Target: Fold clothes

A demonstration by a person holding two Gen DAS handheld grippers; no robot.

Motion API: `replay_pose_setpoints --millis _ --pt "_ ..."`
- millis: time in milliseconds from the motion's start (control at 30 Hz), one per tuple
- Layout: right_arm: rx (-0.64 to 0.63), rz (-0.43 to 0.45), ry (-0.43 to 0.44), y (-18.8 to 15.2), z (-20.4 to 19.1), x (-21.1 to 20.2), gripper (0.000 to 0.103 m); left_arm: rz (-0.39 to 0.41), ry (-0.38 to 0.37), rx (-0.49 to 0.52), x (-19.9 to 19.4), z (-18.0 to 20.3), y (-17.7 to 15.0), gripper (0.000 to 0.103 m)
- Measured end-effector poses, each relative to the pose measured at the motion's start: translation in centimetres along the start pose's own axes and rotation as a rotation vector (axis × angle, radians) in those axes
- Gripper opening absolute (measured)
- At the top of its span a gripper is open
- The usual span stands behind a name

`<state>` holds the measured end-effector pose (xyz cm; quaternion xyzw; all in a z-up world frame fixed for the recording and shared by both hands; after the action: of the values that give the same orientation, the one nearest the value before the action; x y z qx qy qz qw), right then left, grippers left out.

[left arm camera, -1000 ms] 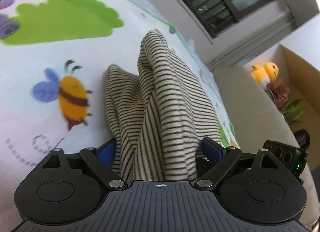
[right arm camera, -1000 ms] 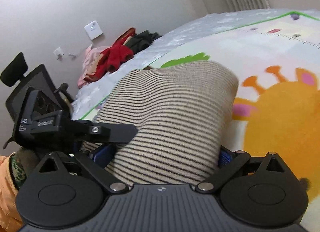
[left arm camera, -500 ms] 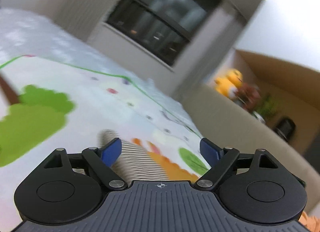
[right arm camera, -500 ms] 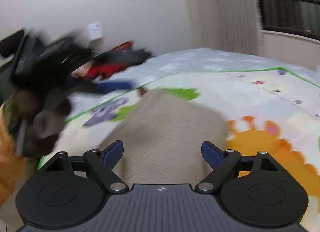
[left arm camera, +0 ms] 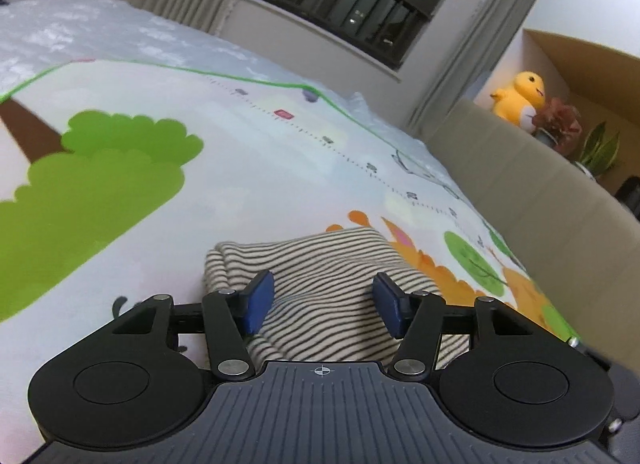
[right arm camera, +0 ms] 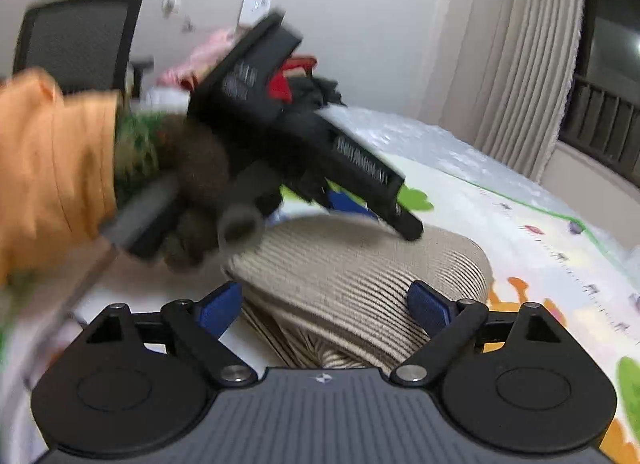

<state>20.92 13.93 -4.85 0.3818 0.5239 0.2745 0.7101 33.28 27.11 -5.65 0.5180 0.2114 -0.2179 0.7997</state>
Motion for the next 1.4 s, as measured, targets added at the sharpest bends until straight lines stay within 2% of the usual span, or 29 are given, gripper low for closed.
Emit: replay_pose_setpoints --millis 100,300,367,500,600,700,800,900,933,1000,1033,1067,1100,1233,1333,1400 --pt "-0.063 -0.025 -0.027 -0.8 -0.4 0.8 0.091 0.001 -0.005 -0.005 0.0 -1.1 0.2 0.06" --pt "-0.107 -0.034 -0.052 -1.3 0.9 1.5 0.091 0.003 -0.012 -0.021 -0.2 -2.4 -0.2 0.06" --pt "-0.122 -0.039 -0.061 -1.6 1.3 1.8 0.093 0.006 -0.013 -0.022 0.0 -2.5 -0.2 0.06" --pt "-0.184 -0.054 -0.091 -2.5 1.7 2.5 0.103 0.016 -0.01 -0.029 0.1 -2.5 -0.4 0.06" --pt "-0.165 -0.049 -0.088 -2.6 2.1 2.2 0.103 0.027 -0.001 -0.031 -0.4 -2.6 -0.7 0.06" --pt "-0.075 -0.002 -0.015 -2.1 2.0 0.4 0.103 0.029 0.012 -0.036 -1.0 -2.8 -1.0 0.064" --pt "0.126 0.083 0.048 -1.8 3.3 -2.3 0.103 0.025 0.025 -0.046 -1.4 -3.2 -1.1 0.068" --pt "0.382 0.213 0.051 -1.9 6.2 -5.2 0.103 0.024 0.033 -0.053 -1.4 -3.3 -1.1 0.068" --pt "0.439 0.218 0.023 -2.2 7.2 -5.6 0.103 0.025 0.036 -0.049 -1.3 -3.2 -1.1 0.069" --pt "0.494 0.145 -0.084 -3.1 8.8 -5.2 0.103 0.028 0.043 -0.043 -1.0 -3.0 -1.1 0.07" --pt "0.499 0.082 -0.123 -3.8 9.4 -4.5 0.103 0.029 0.043 -0.044 -0.9 -3.0 -1.1 0.071" --pt "0.482 -0.007 -0.147 -4.8 10.0 -3.2 0.103 0.029 0.042 -0.044 -0.8 -2.9 -1.2 0.071" --pt "0.478 -0.058 -0.147 -5.7 10.3 -2.5 0.103 0.029 0.038 -0.039 -0.7 -2.8 -1.2 0.071" --pt "0.519 -0.04 -0.125 -5.8 11.0 -1.0 0.103 0.042 0.056 -0.007 -0.6 -2.6 -1.4 0.072" --pt "0.486 -0.022 -0.131 -5.7 10.1 -1.4 0.103 0.044 0.049 -0.023 -0.3 -3.1 -1.4 0.073" --pt "0.515 0.005 -0.109 -6.4 10.3 -2.0 0.103 0.052 0.052 -0.017 -0.3 -3.0 -1.5 0.073"
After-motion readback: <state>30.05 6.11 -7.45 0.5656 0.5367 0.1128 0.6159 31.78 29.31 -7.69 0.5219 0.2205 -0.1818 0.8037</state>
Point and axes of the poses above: each gripper's, at about its wrist camera, not at the fingertips, and x roughly the way its jaws point, z to its right, y to its top, the point moved 7 cm from there along x, roughly the way its jaws point, and after that the axes turned 12 degrees about y, right-handed, at the moved point
